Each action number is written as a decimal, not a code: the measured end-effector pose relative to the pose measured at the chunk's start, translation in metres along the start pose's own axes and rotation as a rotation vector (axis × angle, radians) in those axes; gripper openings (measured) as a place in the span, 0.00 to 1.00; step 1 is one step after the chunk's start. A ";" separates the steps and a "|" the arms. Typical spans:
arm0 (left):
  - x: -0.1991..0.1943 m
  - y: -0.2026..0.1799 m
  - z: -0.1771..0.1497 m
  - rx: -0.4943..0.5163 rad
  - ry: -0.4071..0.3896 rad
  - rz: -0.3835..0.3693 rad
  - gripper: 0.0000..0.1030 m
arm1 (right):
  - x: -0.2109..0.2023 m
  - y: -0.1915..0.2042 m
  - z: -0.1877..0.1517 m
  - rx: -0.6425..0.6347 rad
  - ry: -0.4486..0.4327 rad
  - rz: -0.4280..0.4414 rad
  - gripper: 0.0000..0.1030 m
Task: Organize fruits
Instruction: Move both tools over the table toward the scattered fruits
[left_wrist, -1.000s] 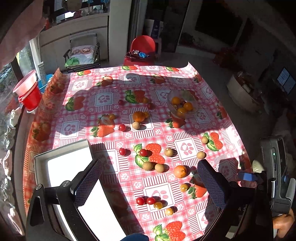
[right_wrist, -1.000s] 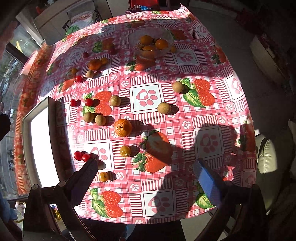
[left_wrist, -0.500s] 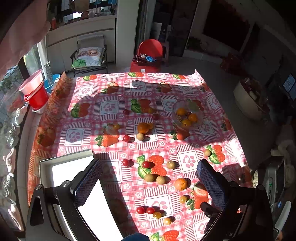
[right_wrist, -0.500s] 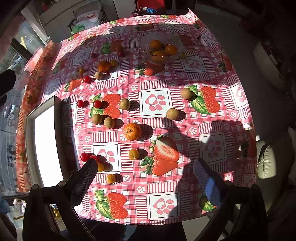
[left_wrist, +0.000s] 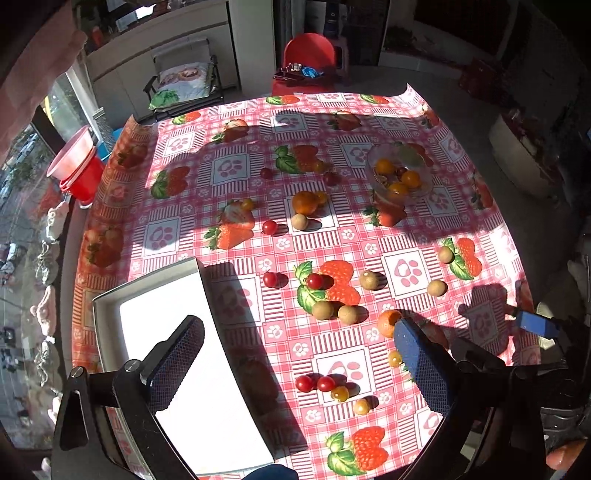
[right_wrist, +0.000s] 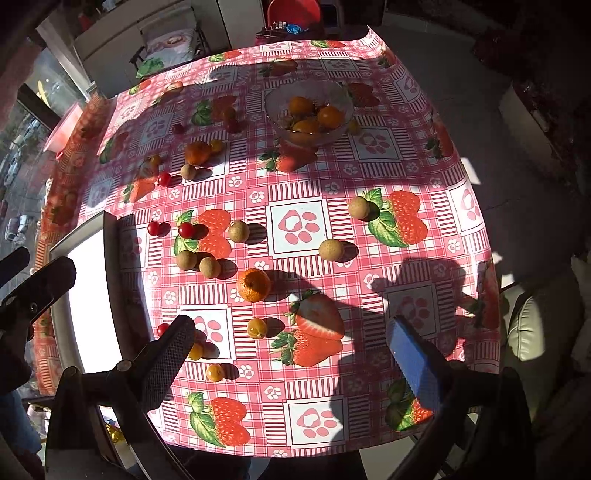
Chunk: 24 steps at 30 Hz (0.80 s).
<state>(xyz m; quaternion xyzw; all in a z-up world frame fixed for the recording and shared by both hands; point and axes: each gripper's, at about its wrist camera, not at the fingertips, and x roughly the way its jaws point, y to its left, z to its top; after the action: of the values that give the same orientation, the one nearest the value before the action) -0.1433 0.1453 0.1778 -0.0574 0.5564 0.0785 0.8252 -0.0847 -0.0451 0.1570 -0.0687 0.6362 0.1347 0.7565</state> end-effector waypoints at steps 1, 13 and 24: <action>0.004 0.001 -0.001 0.000 0.015 0.004 1.00 | 0.001 0.000 0.002 -0.003 0.001 0.000 1.00; 0.057 0.004 -0.021 -0.010 0.159 0.048 1.00 | 0.042 -0.008 0.009 -0.016 0.070 -0.003 1.00; 0.099 0.002 -0.028 -0.050 0.231 0.064 1.00 | 0.077 -0.034 -0.003 0.007 0.136 -0.005 1.00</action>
<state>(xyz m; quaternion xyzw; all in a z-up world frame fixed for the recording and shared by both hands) -0.1325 0.1486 0.0756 -0.0688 0.6470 0.1114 0.7511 -0.0659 -0.0691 0.0787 -0.0767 0.6866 0.1258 0.7119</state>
